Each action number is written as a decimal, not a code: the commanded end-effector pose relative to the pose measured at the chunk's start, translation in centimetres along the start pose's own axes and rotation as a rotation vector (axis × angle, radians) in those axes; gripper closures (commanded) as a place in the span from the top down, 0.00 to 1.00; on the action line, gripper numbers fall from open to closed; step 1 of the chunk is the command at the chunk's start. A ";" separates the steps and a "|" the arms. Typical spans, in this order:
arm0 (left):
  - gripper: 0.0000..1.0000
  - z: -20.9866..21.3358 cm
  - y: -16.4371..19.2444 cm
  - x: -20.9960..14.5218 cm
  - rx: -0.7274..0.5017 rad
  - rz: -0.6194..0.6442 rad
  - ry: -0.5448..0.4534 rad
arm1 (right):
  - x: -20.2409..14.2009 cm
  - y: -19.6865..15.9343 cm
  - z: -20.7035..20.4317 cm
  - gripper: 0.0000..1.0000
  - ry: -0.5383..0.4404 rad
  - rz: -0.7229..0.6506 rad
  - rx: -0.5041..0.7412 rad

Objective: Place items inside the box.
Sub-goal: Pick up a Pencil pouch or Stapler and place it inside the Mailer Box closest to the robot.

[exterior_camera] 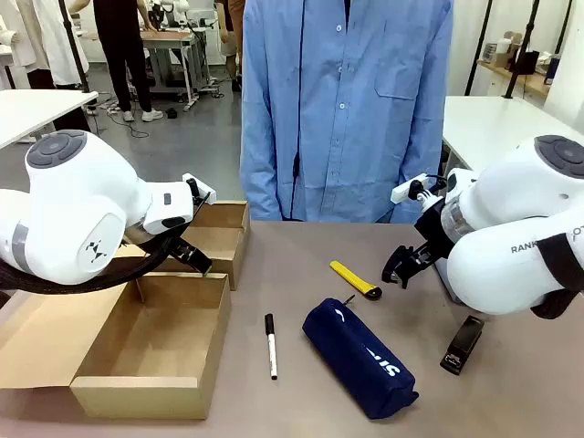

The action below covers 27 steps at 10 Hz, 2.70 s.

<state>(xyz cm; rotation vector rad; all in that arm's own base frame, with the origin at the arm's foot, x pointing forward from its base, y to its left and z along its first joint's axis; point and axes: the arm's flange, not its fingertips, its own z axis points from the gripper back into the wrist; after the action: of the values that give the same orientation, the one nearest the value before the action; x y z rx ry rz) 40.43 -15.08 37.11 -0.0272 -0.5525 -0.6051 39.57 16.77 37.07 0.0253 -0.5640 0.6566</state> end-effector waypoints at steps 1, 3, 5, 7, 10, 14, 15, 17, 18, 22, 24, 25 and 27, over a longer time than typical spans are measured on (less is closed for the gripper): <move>1.00 0.0 0.0 0.0 0.000 0.000 0.000 | 0.0 0.0 0.0 1.00 0.000 0.000 0.000; 1.00 0.0 0.0 0.0 0.000 0.000 0.000 | 0.0 0.0 0.0 1.00 0.000 0.000 0.000; 1.00 0.0 0.0 0.0 0.000 0.000 0.000 | 0.0 0.0 0.0 1.00 0.000 0.000 0.000; 1.00 0.0 0.0 0.0 0.000 0.000 0.000 | 0.0 0.0 0.0 1.00 0.000 0.000 0.000; 1.00 0.0 0.0 0.0 0.000 0.000 0.000 | 0.0 0.0 0.0 1.00 0.000 0.000 0.000; 1.00 0.0 0.0 0.0 0.000 0.000 0.000 | 0.0 0.0 0.0 1.00 0.000 0.001 0.000; 1.00 1.9 0.0 0.3 -0.039 -0.008 -0.014 | 0.7 -0.1 1.3 1.00 0.057 -0.005 -0.022; 1.00 9.9 0.5 1.6 -0.127 0.139 -0.045 | 2.7 -0.5 8.8 1.00 0.083 -0.174 -0.006; 1.00 15.1 1.3 1.0 -0.146 0.212 -0.114 | 2.3 -0.7 14.2 1.00 0.094 -0.280 0.025; 1.00 23.9 10.8 -9.5 -0.529 0.374 -0.301 | -12.5 -8.7 28.2 1.00 -0.332 -0.514 0.429; 1.00 24.7 18.0 -17.6 -0.684 0.598 -0.542 | -22.5 -14.2 28.7 1.00 -0.527 -0.784 0.564; 1.00 24.2 20.8 -21.9 -0.740 0.706 -0.686 | -26.6 -16.0 27.7 1.00 -0.593 -0.890 0.625; 1.00 21.1 22.6 -27.4 -0.779 0.902 -0.860 | -32.9 -18.0 24.0 1.00 -0.608 -1.079 0.648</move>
<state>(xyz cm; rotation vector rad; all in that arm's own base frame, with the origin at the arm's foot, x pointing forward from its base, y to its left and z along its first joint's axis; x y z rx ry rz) 23.21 25.32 47.58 -1.1745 -0.9502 0.1362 16.26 -26.06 50.86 1.0623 -0.7913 -0.2432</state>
